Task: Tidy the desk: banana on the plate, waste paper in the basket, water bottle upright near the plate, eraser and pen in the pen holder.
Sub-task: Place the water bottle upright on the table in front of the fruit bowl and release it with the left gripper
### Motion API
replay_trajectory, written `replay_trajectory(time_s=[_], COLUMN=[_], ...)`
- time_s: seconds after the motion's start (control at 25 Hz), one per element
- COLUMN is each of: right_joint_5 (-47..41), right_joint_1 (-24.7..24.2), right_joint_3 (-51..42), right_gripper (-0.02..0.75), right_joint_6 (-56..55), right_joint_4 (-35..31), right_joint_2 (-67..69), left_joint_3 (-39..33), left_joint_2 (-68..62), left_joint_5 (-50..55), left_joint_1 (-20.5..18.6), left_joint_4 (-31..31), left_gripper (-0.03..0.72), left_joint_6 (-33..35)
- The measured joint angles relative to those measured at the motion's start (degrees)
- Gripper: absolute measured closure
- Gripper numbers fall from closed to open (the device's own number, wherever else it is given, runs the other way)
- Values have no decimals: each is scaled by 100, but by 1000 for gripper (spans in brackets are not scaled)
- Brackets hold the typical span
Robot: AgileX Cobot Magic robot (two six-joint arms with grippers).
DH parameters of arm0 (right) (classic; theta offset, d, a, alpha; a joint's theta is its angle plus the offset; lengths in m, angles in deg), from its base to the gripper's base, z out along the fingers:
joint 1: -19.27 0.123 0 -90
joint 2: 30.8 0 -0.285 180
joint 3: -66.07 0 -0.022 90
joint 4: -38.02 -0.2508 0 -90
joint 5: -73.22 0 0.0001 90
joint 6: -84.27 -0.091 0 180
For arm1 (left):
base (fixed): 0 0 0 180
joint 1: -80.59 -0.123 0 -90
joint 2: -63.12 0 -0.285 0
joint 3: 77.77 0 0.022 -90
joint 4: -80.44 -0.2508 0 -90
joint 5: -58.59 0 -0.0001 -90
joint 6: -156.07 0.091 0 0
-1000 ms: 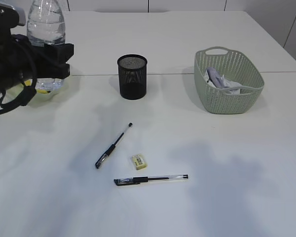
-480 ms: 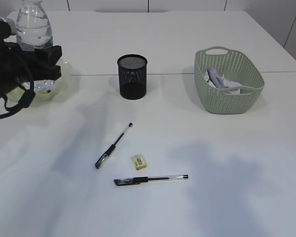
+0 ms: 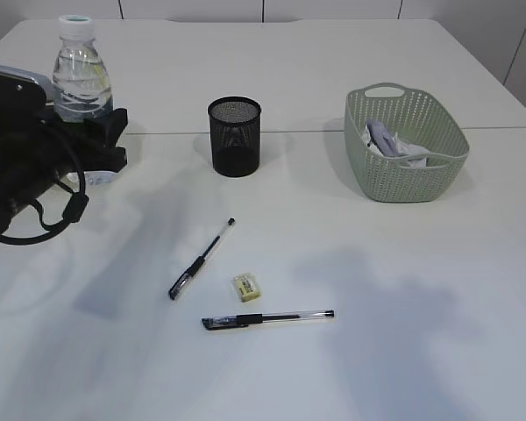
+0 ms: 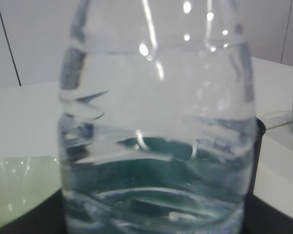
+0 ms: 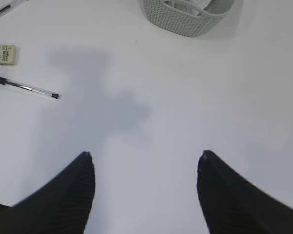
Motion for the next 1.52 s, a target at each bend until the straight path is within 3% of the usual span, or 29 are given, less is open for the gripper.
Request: replay_trajectory(time_s=[0.32, 1.08, 1.52], right_joint_5=[22, 0, 0], right_joint_1=[0, 0, 0], right_joint_3=[0, 0, 0], right_gripper=[247, 247, 247], right_joint_6=[-46, -71, -83], right_joint_4=[0, -18, -267], right_joint_2=[-88, -88, -88], left_joint_3=[86, 1418, 1468], left_joint_2=[-600, -1872, -2294], left_joint_5=[-51, -81, -246], left_joint_1=[0, 0, 0], left_joint_4=[-64, -232, -232], left_gripper=[302, 297, 297], left_joint_6=[0, -284, -437])
